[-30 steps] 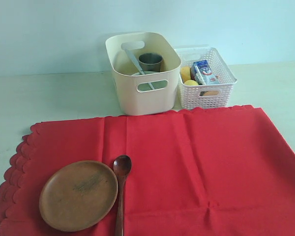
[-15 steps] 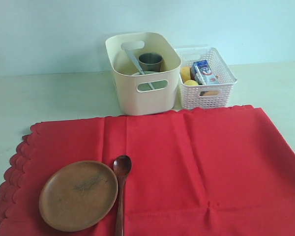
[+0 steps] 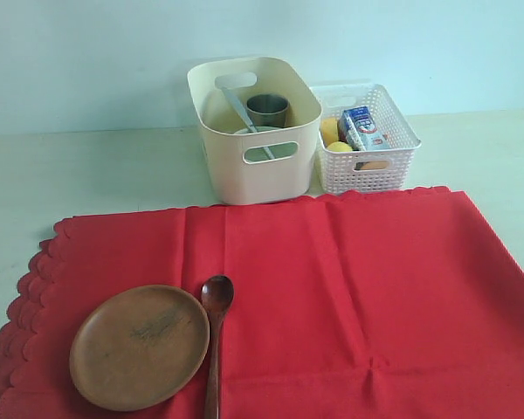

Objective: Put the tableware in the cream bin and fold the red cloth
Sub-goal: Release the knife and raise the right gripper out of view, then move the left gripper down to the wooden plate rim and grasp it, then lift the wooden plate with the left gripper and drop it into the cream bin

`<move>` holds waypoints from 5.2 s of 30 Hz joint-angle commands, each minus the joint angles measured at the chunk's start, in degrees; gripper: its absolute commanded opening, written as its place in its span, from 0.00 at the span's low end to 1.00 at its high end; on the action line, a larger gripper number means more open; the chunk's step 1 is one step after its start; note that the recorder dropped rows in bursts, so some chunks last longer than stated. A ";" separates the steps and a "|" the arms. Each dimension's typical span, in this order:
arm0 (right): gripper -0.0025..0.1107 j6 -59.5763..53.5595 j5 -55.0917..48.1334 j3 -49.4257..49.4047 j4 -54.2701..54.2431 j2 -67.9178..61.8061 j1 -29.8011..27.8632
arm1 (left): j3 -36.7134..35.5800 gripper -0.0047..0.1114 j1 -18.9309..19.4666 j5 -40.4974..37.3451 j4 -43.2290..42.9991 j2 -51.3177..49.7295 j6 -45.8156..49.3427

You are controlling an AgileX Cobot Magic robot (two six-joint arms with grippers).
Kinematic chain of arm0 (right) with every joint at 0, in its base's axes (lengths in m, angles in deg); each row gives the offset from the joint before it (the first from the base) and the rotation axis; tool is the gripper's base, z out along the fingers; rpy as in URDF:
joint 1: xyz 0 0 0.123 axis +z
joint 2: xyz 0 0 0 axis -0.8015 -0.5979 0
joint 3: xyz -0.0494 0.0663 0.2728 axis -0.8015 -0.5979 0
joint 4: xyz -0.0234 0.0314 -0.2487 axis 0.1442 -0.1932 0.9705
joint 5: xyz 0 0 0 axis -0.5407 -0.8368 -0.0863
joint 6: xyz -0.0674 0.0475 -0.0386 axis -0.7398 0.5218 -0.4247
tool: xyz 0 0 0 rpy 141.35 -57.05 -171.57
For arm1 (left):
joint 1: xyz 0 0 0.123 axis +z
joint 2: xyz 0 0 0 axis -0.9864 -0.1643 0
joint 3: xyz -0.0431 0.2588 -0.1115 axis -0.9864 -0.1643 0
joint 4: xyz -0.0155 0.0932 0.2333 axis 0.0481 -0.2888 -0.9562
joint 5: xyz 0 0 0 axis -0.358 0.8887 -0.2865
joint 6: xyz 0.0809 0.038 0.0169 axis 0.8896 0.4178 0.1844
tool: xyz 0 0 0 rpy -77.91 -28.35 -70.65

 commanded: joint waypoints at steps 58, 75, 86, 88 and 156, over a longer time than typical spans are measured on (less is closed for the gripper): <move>0.02 -4.23 7.73 -7.09 -4.01 0.18 -0.14 | 27.43 0.57 6.73 -15.00 27.81 -75.53 30.47; 0.02 -4.23 7.73 -7.09 -4.30 0.18 -0.14 | 28.73 0.56 10.05 -21.08 46.29 -86.47 49.33; 0.02 -4.23 7.73 -7.09 -5.85 0.18 -0.14 | 29.54 0.31 10.52 -25.09 48.60 -88.59 52.64; 0.02 -4.23 7.73 -7.09 -5.85 0.18 -0.14 | 29.77 0.29 11.48 -24.86 48.57 -86.91 52.26; 0.02 -4.33 7.73 -7.09 -9.91 0.18 -0.14 | 85.29 0.04 3.26 -3.50 43.01 -98.83 43.62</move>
